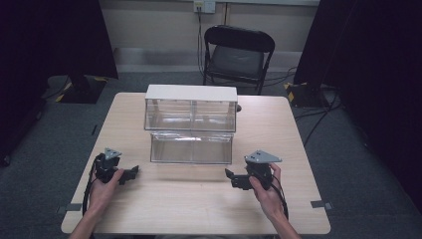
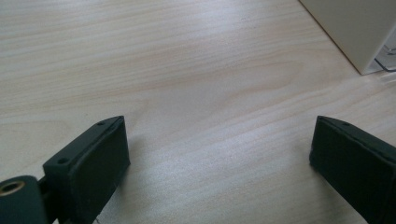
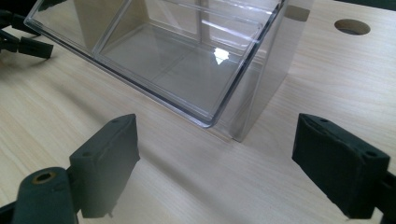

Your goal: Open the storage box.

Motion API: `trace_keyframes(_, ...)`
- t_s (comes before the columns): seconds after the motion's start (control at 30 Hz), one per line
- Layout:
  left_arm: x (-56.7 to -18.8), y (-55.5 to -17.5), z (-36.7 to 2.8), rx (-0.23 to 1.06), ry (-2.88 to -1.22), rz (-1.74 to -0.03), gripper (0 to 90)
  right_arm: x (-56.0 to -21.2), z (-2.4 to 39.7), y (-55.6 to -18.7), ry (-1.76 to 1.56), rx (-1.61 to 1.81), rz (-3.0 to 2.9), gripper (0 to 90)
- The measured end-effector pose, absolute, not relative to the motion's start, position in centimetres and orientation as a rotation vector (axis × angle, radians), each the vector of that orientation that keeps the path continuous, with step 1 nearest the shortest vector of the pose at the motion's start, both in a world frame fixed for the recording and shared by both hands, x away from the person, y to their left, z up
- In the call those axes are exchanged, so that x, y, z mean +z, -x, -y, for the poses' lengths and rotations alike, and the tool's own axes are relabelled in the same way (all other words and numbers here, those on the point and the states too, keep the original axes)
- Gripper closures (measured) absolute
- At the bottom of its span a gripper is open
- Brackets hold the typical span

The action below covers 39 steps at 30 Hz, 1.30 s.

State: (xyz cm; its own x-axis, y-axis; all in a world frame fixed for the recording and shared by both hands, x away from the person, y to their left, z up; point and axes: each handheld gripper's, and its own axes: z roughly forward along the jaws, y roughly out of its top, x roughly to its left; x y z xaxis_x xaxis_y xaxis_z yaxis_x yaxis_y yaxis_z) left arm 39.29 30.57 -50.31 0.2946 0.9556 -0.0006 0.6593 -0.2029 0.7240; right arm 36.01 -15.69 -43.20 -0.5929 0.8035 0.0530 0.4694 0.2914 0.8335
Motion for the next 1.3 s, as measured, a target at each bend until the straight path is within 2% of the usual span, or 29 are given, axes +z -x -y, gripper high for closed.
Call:
trace_keyframes(0.67,-50.3,-39.3,-30.6,0.614,-1.947,-1.436,4.2,-45.7,12.1,-38.9,-1.145,1.110,-2.282,14.0)
trace_keyframes(1.3,-50.3,-39.3,-30.6,0.614,-1.947,-1.436,4.2,-46.9,11.4,-40.3,-1.213,1.126,-2.251,11.7)
